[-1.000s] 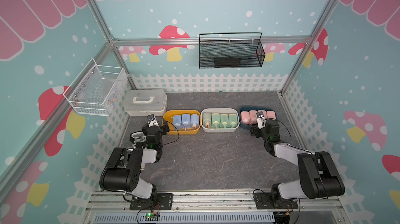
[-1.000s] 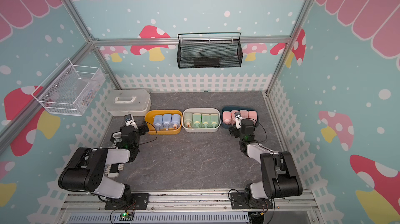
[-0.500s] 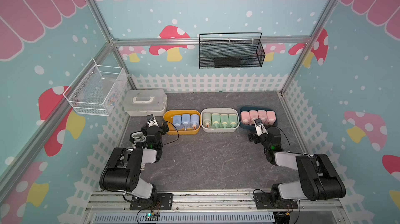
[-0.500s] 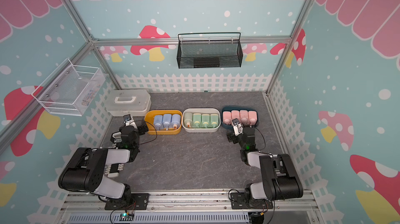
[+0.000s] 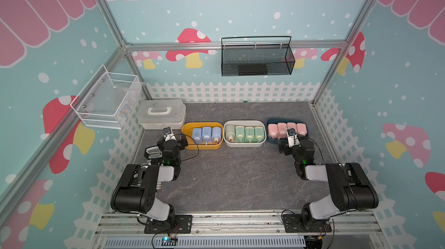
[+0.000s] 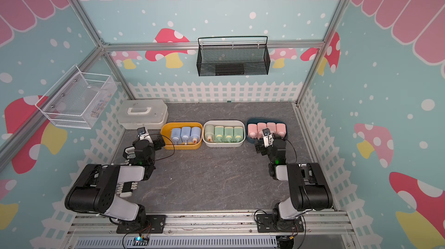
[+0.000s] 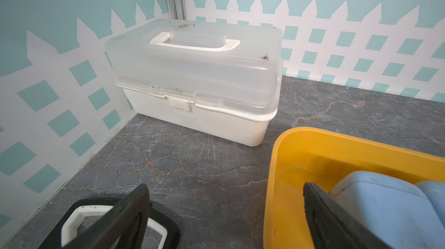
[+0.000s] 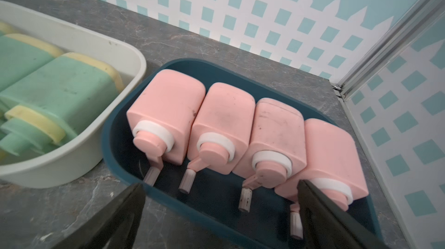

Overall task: Place the pencil sharpeners by color into the storage box
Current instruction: Reset both arms

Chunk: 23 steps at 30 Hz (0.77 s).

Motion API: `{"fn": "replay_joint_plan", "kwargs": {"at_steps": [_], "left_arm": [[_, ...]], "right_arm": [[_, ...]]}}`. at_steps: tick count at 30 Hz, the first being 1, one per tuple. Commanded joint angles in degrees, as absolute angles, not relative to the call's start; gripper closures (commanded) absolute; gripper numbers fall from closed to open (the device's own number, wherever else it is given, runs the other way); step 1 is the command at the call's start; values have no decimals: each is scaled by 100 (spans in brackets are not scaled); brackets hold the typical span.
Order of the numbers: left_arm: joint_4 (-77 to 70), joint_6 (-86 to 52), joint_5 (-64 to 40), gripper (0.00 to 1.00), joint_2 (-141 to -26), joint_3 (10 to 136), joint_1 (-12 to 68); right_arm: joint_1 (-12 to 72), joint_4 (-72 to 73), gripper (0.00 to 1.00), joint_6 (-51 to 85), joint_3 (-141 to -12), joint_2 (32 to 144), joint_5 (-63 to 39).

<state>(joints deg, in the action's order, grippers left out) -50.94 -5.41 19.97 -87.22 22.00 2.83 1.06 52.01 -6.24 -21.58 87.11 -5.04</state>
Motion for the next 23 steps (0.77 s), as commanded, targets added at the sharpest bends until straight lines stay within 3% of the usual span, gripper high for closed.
{"fn": "replay_joint_plan", "kwargs": {"at_steps": [1, 23], "left_arm": [[-5177, -579, 2063, 1, -8763, 2140, 308], [-5178, -575, 2065, 1, -8756, 2145, 307]], "right_arm": [[94, 4939, 1, -459, -2088, 8587, -375], [80, 4908, 1, -455, -2192, 8677, -408]]}}
